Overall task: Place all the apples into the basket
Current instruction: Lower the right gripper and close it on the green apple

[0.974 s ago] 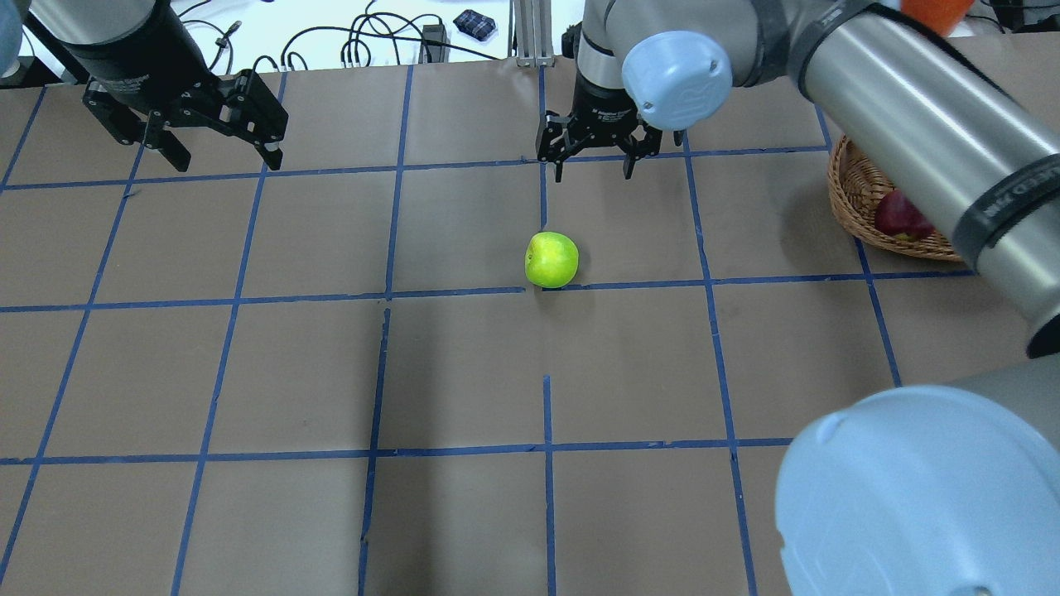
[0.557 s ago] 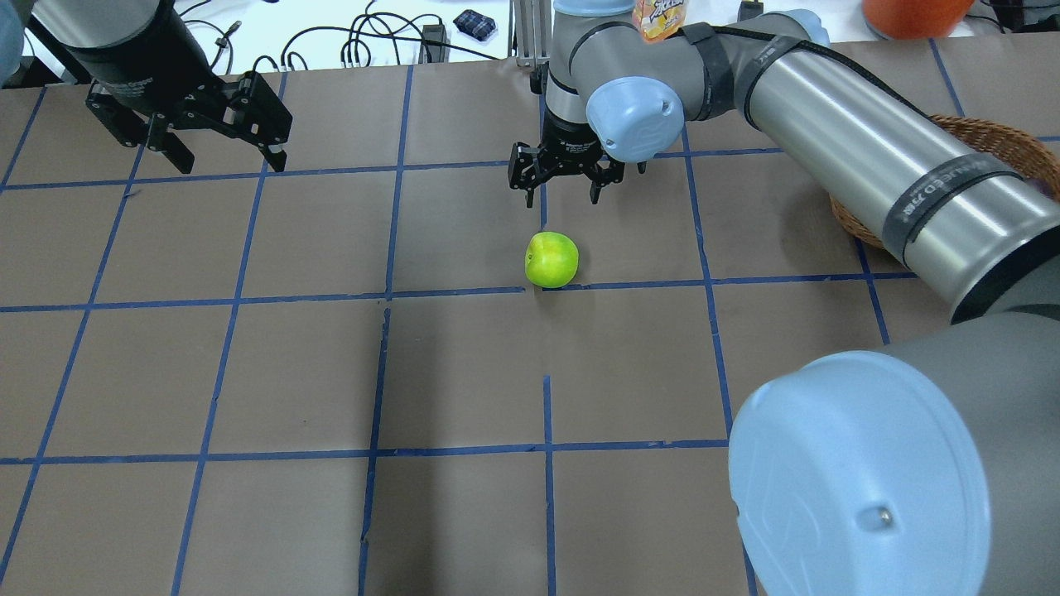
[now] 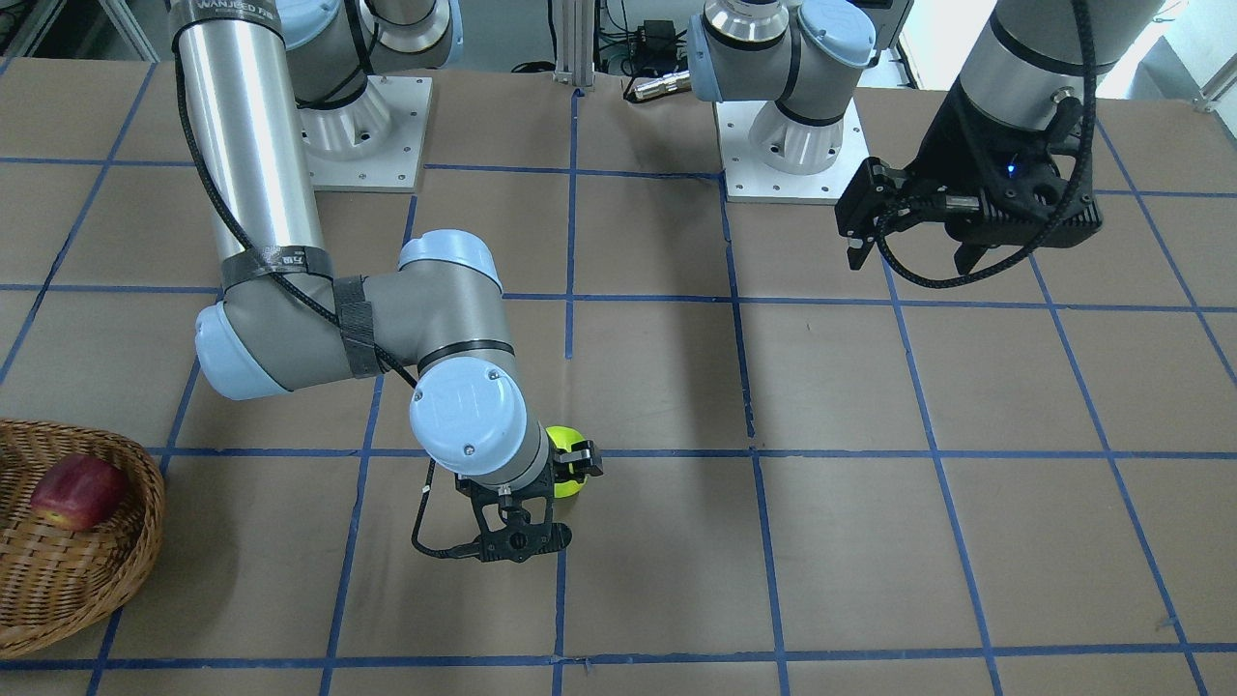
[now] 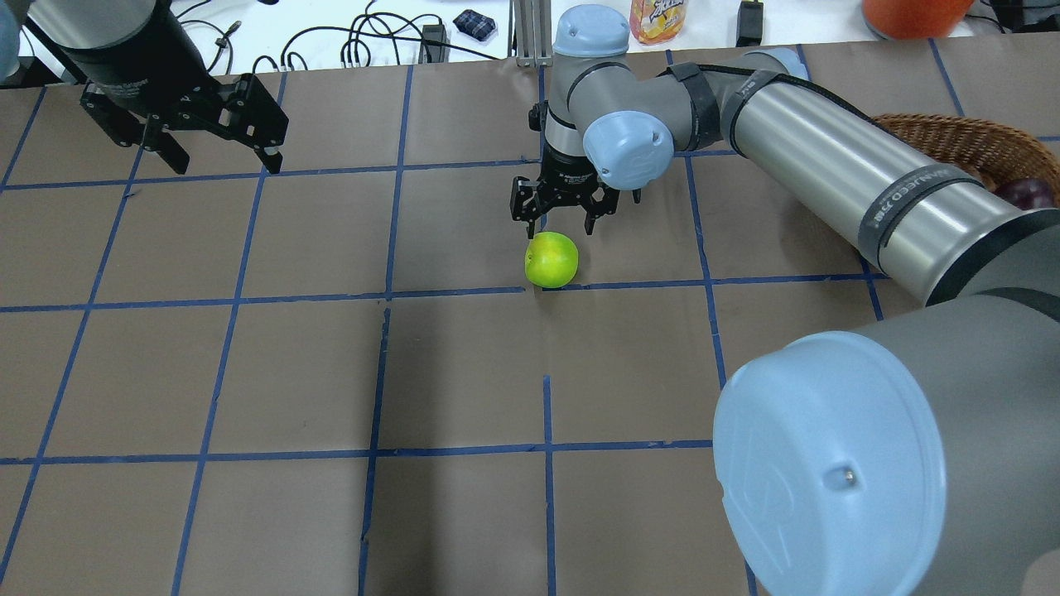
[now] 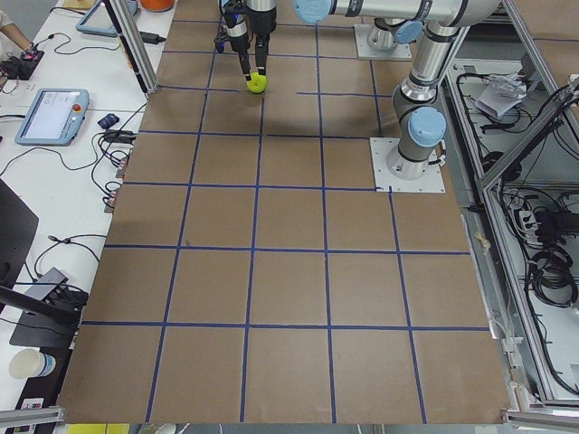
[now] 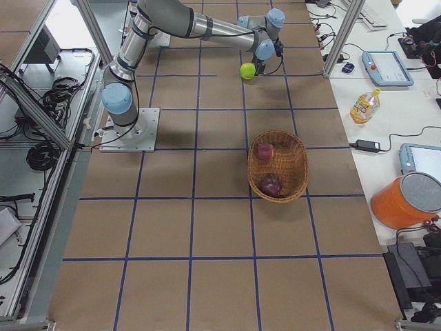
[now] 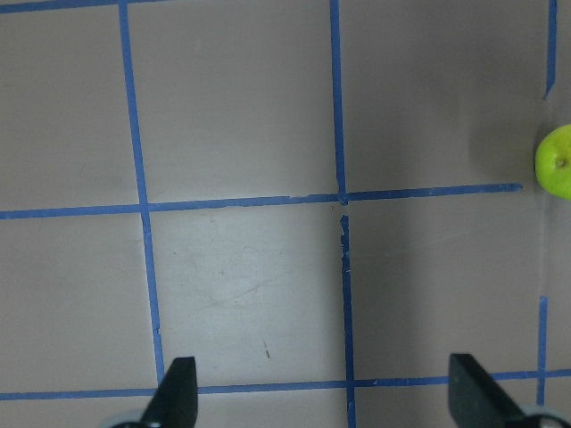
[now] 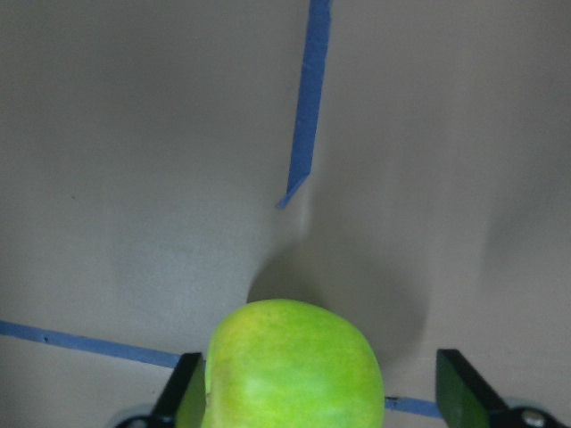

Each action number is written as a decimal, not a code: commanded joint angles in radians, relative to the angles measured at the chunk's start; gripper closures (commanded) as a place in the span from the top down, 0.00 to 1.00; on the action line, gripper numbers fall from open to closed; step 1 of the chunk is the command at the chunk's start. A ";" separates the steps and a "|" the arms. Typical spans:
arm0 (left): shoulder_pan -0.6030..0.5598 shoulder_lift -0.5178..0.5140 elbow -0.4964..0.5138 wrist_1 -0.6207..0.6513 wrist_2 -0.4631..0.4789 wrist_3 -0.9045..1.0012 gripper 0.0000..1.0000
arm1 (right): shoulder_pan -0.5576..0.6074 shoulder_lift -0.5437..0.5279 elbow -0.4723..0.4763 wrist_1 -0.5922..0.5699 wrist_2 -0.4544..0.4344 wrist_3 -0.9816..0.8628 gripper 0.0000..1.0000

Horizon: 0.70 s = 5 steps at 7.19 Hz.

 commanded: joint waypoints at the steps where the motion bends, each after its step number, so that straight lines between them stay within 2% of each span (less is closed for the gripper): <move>1: 0.000 -0.001 0.000 -0.001 0.000 0.000 1.00 | 0.001 -0.004 0.015 0.000 0.012 0.006 1.00; 5: 0.000 -0.001 0.000 0.001 -0.001 0.000 1.00 | 0.001 -0.002 0.070 0.000 0.014 0.011 1.00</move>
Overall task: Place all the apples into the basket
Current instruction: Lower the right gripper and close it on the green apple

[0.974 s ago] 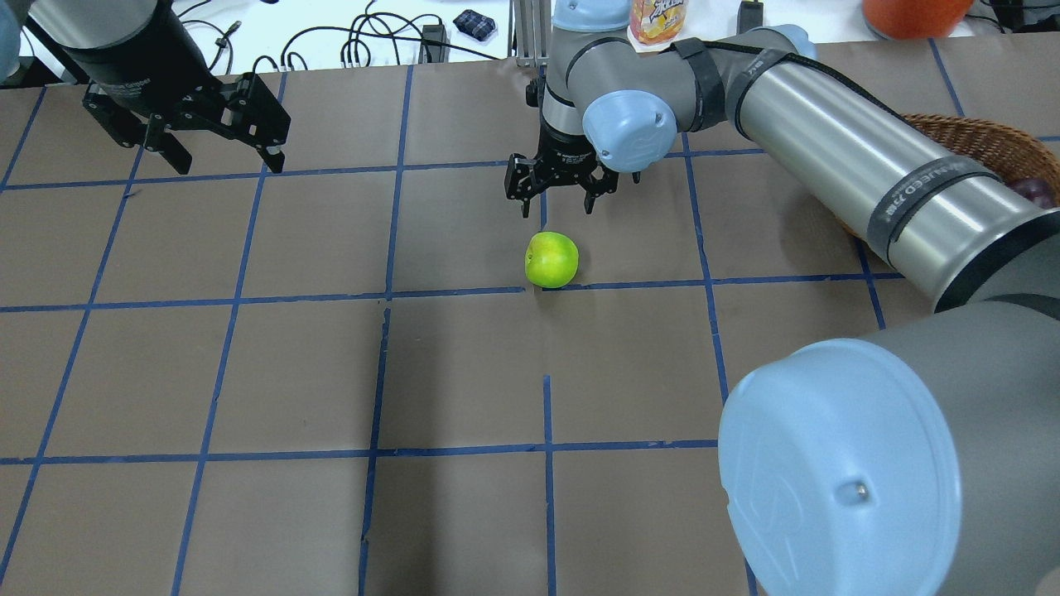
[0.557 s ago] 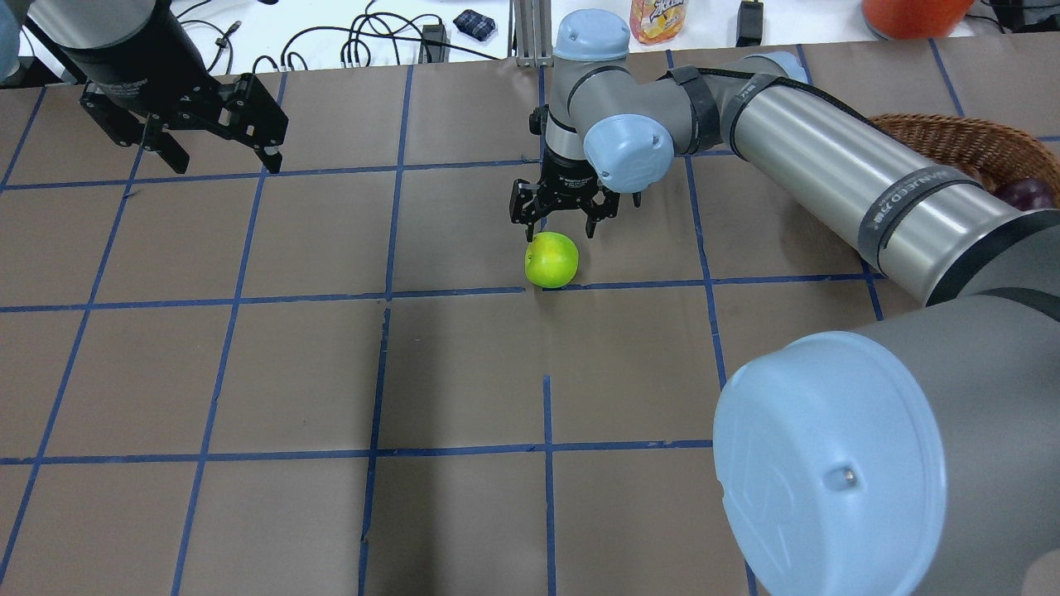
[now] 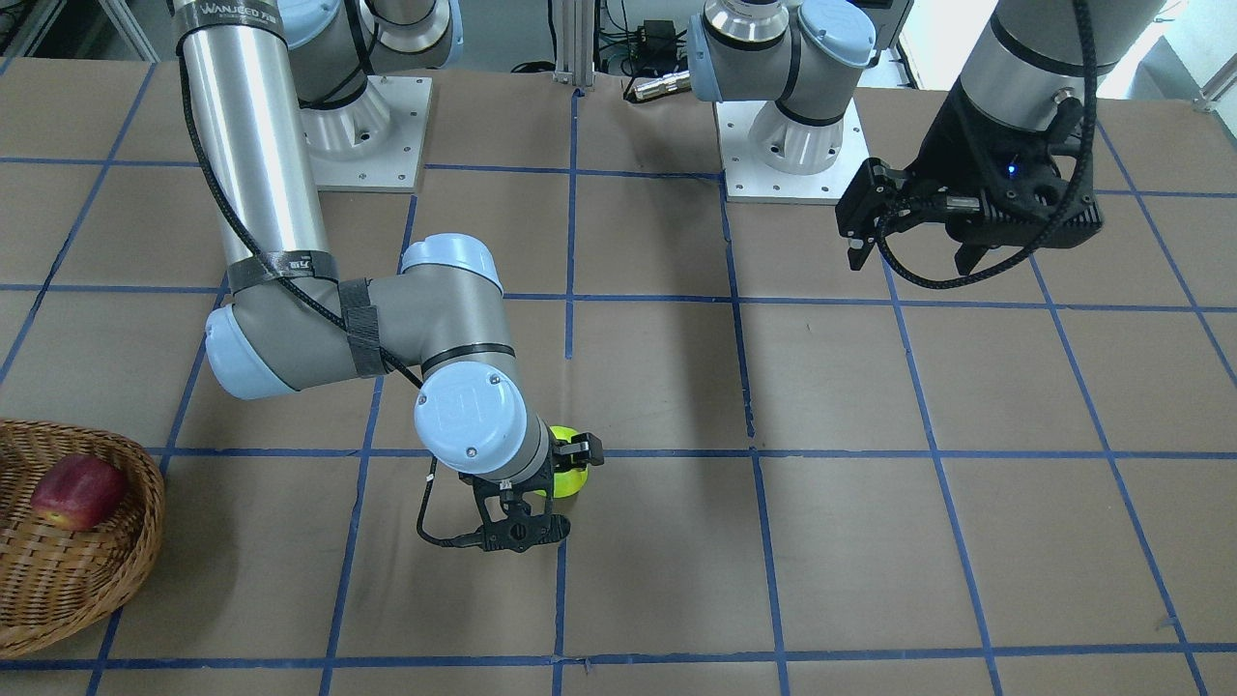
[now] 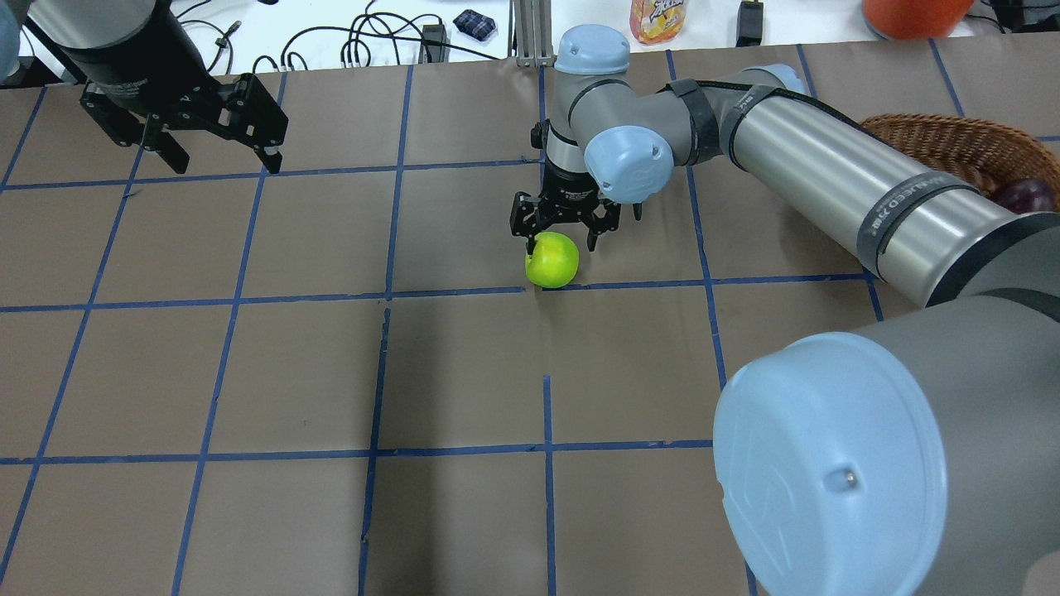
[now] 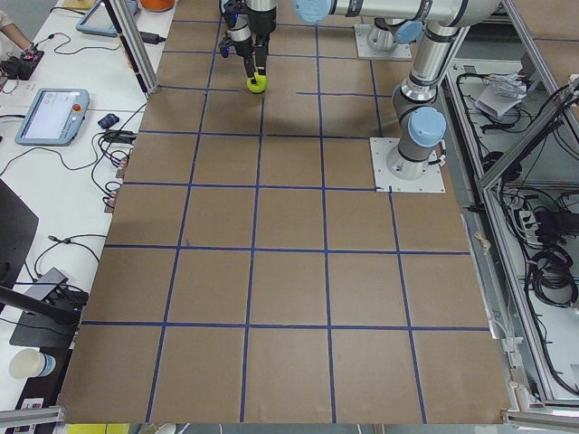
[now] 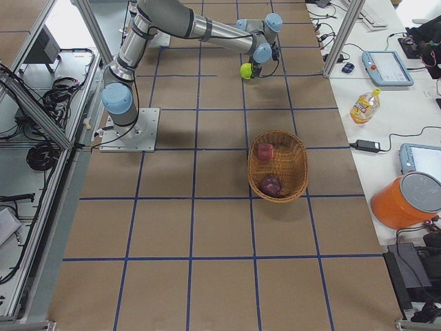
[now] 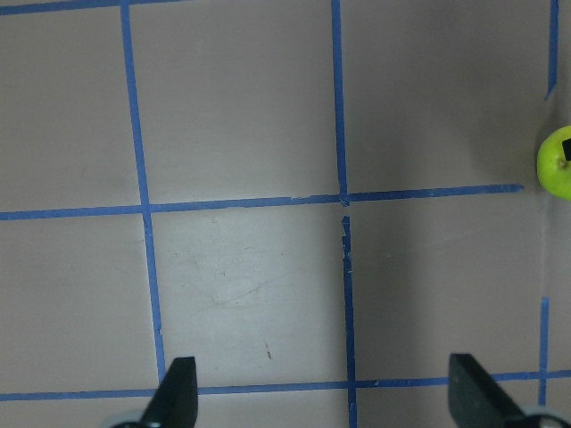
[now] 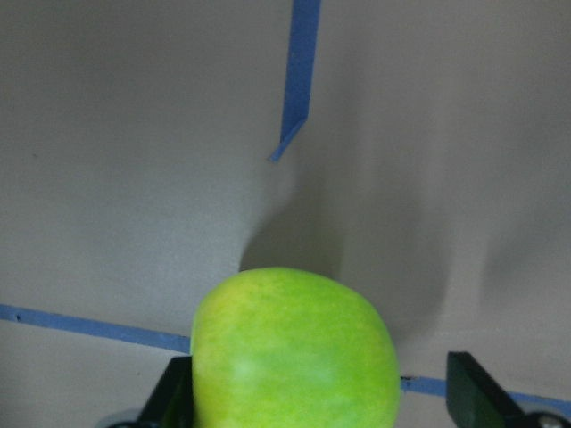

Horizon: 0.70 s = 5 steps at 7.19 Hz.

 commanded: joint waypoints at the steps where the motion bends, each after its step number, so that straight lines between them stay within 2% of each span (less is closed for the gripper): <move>1: 0.000 0.000 0.000 0.000 -0.009 -0.005 1.00 | 0.000 -0.002 0.022 -0.001 0.003 0.029 0.76; 2: 0.000 0.002 0.000 -0.001 -0.004 -0.006 1.00 | 0.000 -0.005 0.021 0.000 0.001 0.045 0.16; 3: 0.000 0.000 0.002 -0.006 -0.012 -0.014 1.00 | -0.002 -0.010 0.013 0.002 0.000 0.048 0.00; 5: 0.002 0.000 0.003 -0.010 -0.010 -0.015 1.00 | -0.035 -0.100 0.001 0.051 -0.014 0.051 0.00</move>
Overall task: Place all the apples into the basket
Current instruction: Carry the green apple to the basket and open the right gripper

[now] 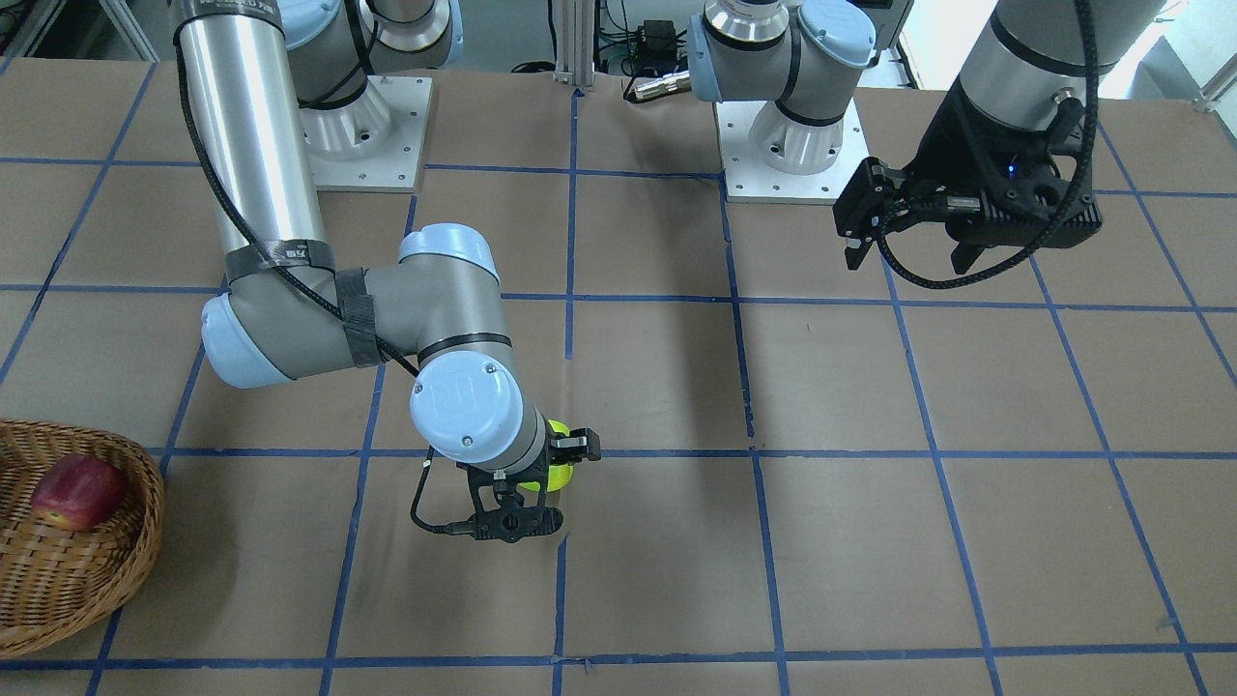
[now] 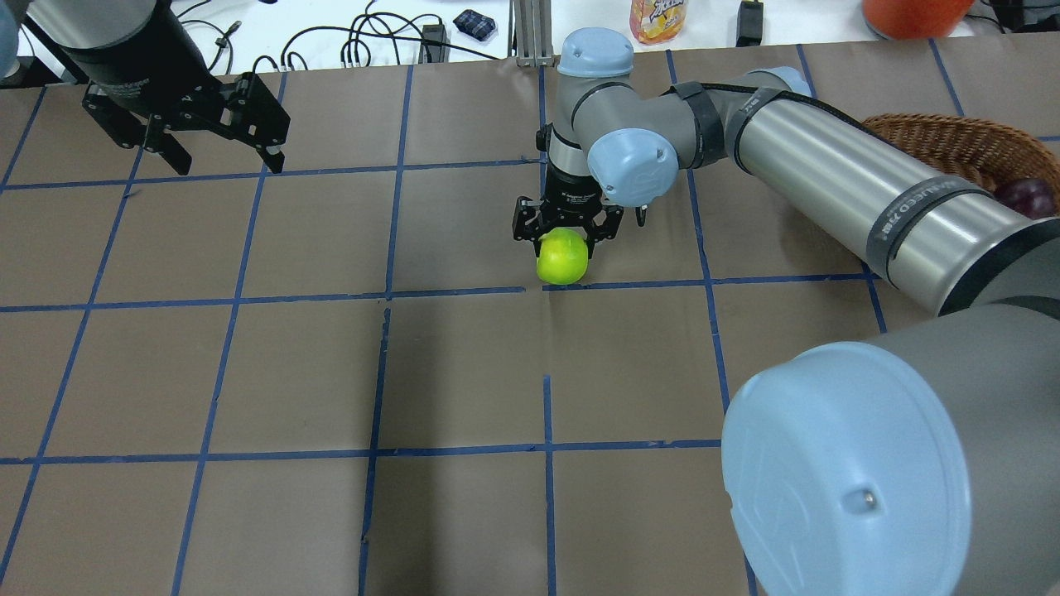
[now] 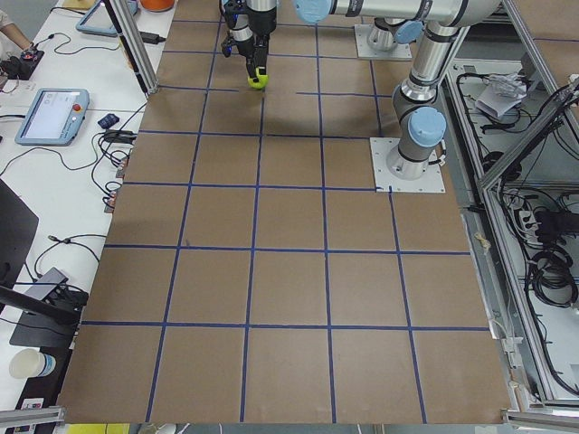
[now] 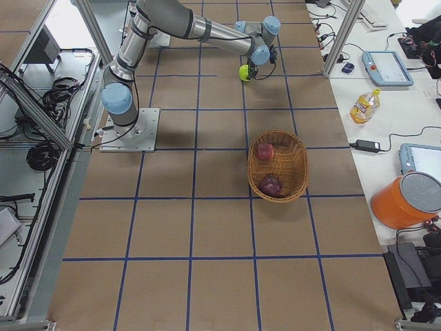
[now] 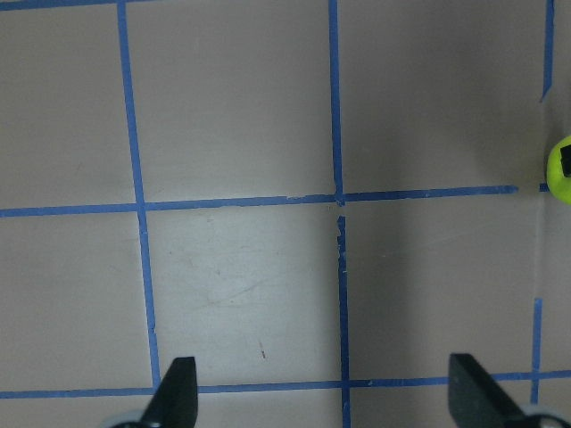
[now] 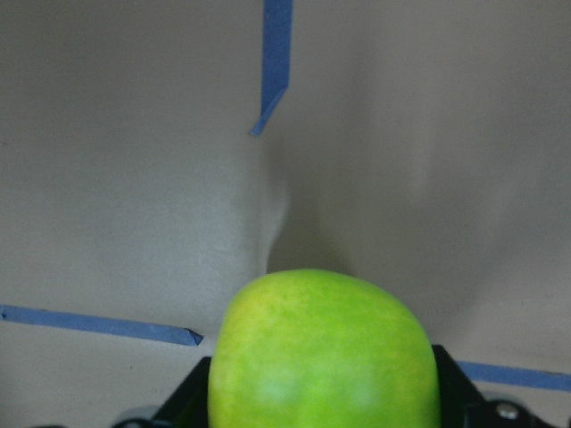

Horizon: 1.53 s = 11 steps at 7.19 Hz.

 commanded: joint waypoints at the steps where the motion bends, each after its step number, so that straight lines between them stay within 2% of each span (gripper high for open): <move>1: 0.001 0.000 0.001 -0.003 0.000 -0.002 1.00 | -0.123 -0.120 -0.018 0.070 -0.042 -0.014 0.00; 2: 0.001 0.000 0.001 -0.003 -0.001 -0.004 1.00 | -0.241 -0.158 -0.044 0.122 -0.047 -0.067 0.01; 3: 0.001 -0.002 0.004 -0.003 -0.001 -0.027 1.00 | -0.345 -0.175 -0.083 0.161 -0.097 -0.154 0.01; 4: 0.001 -0.005 0.004 -0.003 0.003 -0.039 1.00 | -0.439 -0.188 -0.116 0.195 -0.242 -0.251 0.01; 5: -0.001 -0.003 0.003 -0.003 0.009 -0.041 1.00 | -0.526 -0.189 -0.121 0.207 -0.300 -0.428 0.01; 7: -0.003 0.000 0.000 -0.003 0.003 -0.041 1.00 | -0.657 -0.145 -0.110 0.122 -0.300 -0.665 0.02; 8: -0.003 0.001 0.001 -0.003 0.003 -0.041 1.00 | -0.688 -0.089 -0.111 0.023 -0.302 -0.713 0.05; 9: -0.003 0.001 0.000 -0.003 0.002 -0.041 1.00 | -0.723 -0.058 -0.108 -0.015 -0.300 -0.791 0.06; 10: -0.003 0.000 0.000 -0.003 0.002 -0.041 1.00 | -0.743 -0.018 -0.108 -0.017 -0.291 -0.793 0.07; 11: -0.003 0.000 0.000 -0.003 0.000 -0.041 1.00 | -0.746 0.001 -0.108 -0.044 -0.289 -0.796 0.17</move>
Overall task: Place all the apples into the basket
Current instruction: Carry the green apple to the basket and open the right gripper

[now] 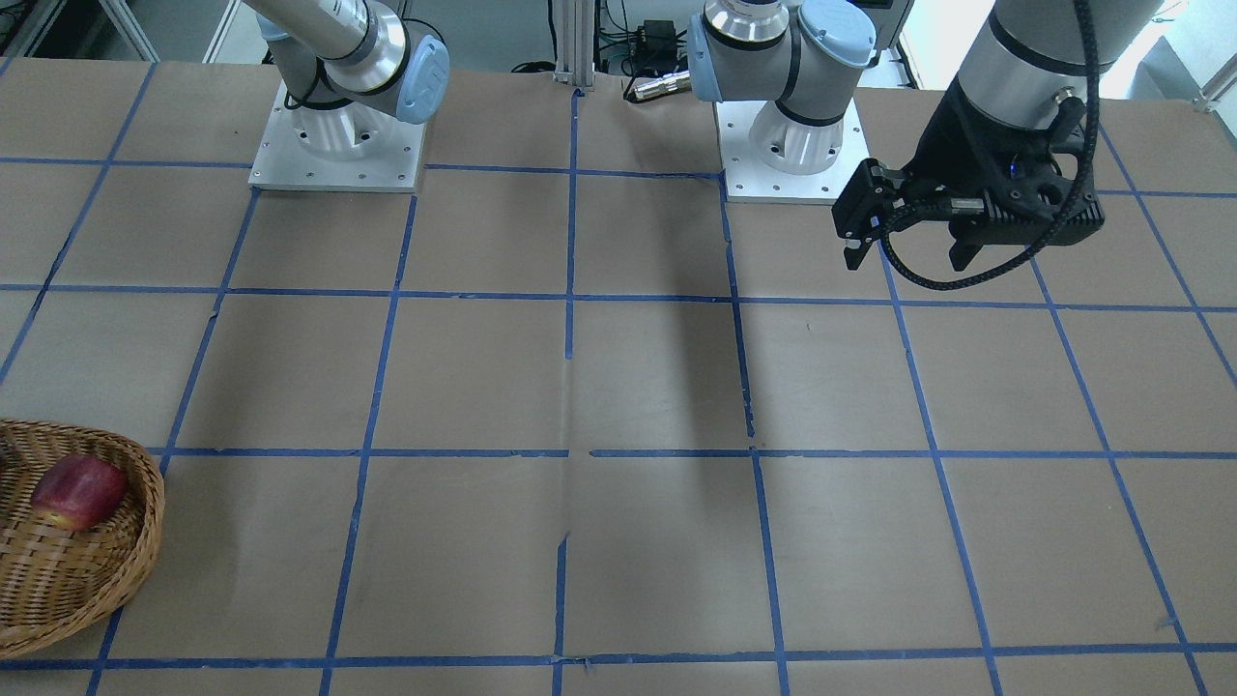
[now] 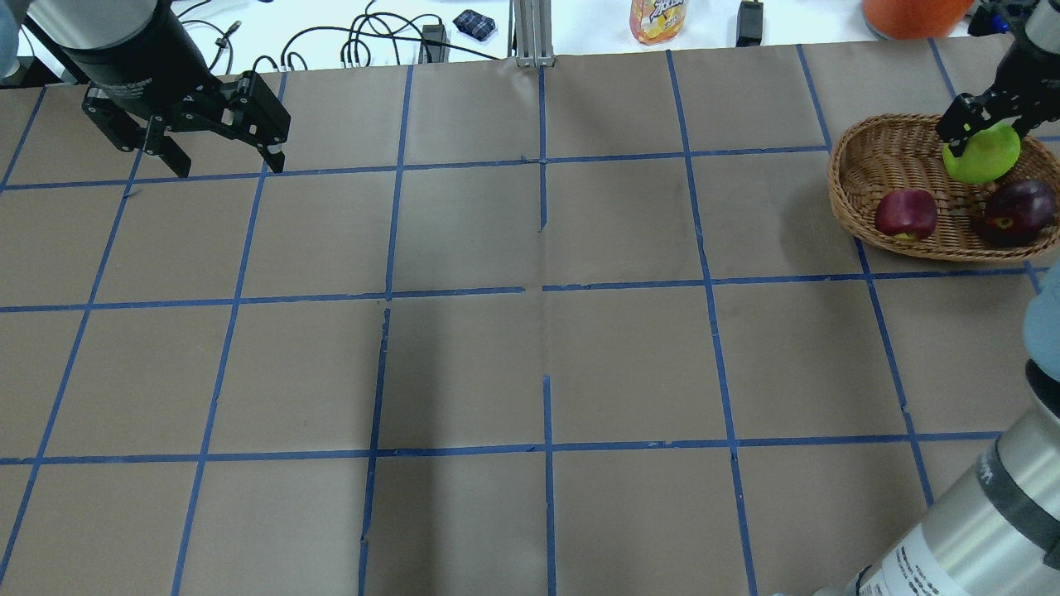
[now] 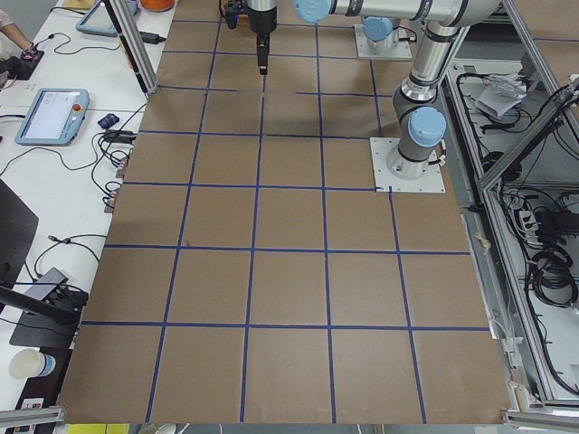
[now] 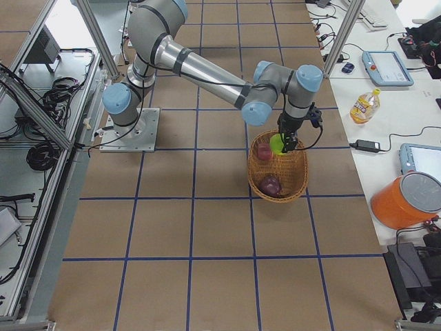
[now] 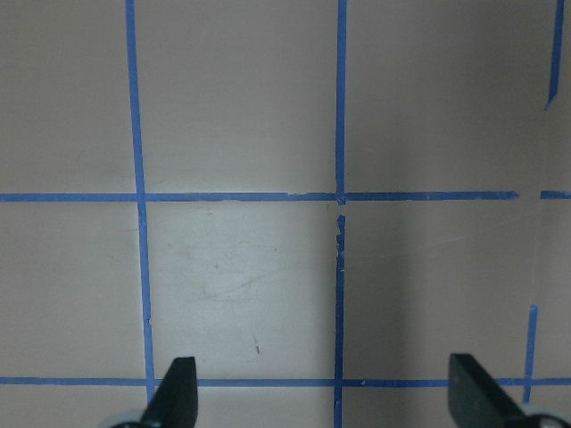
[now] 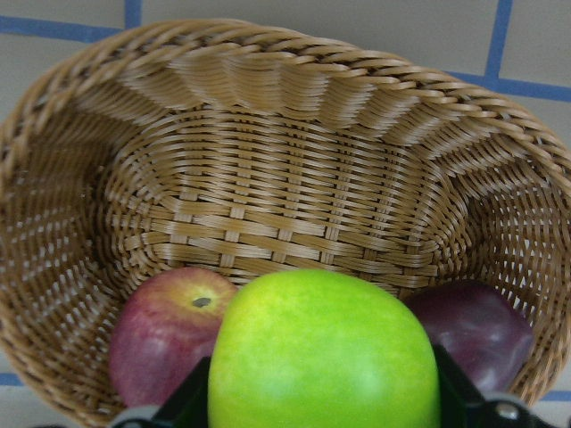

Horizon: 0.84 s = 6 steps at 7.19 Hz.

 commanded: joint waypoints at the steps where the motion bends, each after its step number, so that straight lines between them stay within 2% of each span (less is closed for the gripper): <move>1: 0.000 0.002 0.000 0.000 0.002 0.000 1.00 | -0.016 0.036 0.002 -0.041 0.012 -0.015 0.98; 4: 0.000 0.001 0.000 0.000 -0.001 0.000 1.00 | -0.016 -0.011 -0.013 -0.027 0.000 -0.006 1.00; 6: 0.000 0.001 0.000 0.000 -0.001 0.000 1.00 | 0.013 -0.140 -0.027 0.168 0.009 0.014 1.00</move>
